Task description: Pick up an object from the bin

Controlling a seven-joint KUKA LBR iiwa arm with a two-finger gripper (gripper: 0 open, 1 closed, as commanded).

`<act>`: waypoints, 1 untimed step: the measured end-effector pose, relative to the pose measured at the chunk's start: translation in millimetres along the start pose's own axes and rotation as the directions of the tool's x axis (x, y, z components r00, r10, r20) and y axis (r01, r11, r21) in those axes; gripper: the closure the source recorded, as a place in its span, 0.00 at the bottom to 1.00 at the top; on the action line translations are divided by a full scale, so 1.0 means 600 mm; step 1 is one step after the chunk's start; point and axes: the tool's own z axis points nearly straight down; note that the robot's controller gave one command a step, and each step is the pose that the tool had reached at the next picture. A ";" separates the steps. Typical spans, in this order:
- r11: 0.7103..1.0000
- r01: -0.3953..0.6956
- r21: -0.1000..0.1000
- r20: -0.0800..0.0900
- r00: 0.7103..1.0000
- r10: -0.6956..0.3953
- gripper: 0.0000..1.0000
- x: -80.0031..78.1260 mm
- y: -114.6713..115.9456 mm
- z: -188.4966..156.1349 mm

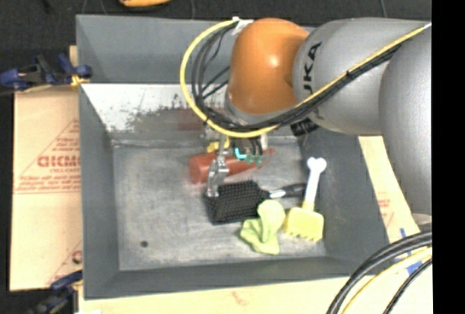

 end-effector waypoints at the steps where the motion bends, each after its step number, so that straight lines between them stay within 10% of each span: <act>1: 1.000 -0.001 0.000 0.004 1.000 0.001 0.00 -0.001 0.000 -0.005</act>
Offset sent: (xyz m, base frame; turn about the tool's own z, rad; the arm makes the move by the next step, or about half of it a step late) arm 0.0213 0.0026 -0.0221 -0.2272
